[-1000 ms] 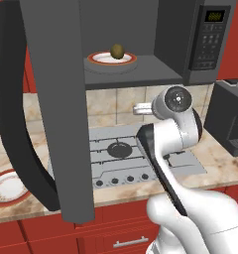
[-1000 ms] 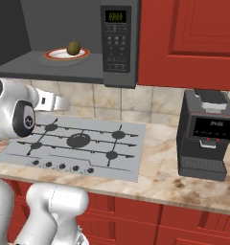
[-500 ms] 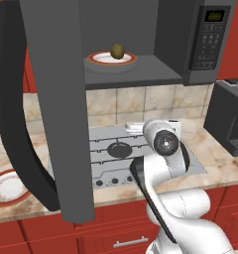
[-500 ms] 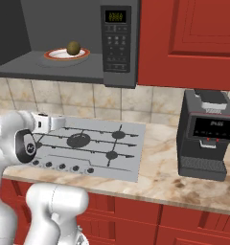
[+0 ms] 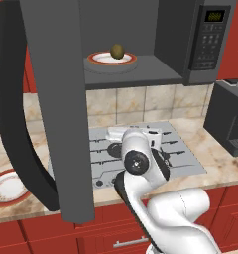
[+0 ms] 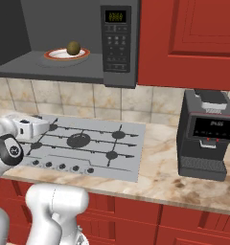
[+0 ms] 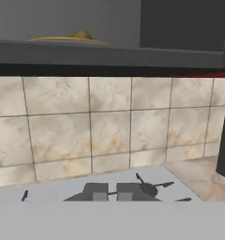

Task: Pick the potato from the counter and place it in the microwave. Then turn on the microwave.

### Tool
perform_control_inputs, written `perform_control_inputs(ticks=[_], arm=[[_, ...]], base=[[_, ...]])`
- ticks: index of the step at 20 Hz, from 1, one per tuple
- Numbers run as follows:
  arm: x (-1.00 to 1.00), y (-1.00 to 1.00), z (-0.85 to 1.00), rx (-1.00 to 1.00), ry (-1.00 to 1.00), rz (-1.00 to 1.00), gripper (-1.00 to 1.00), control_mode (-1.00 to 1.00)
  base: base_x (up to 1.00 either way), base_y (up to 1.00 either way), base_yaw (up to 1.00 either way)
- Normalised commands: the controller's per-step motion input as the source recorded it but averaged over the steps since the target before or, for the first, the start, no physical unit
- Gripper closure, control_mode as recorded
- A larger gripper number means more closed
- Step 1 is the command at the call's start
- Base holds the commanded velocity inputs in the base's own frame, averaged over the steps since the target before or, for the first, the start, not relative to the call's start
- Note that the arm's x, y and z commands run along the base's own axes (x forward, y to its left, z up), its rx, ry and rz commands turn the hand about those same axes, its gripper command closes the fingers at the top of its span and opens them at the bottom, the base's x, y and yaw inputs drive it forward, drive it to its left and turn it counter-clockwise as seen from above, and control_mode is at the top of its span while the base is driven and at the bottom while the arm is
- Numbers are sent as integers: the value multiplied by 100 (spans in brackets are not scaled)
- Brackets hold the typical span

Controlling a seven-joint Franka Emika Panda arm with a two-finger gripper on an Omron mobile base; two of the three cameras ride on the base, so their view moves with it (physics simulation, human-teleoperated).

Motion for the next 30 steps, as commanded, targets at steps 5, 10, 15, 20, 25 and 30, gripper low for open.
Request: perform_control_inputs(ticks=[5, 10, 15, 20, 25, 30], arm=[[0, 29, -12, -2, -18, -6, 100, -100], [-4, 48, -6, 0, -13, -7, 100, -100], [-16, 57, -2, 0, -6, -11, 100, -100], [-20, 62, 0, 0, -1, -14, 100, -100], [-17, 56, 0, 0, 0, -17, 100, -100], [-8, 47, 0, 0, -2, -17, 100, -100]], base=[[0, 0, 0], [0, 0, 0], [0, 0, 0], [0, 0, 0], [0, 0, 0], [0, 0, 0]])
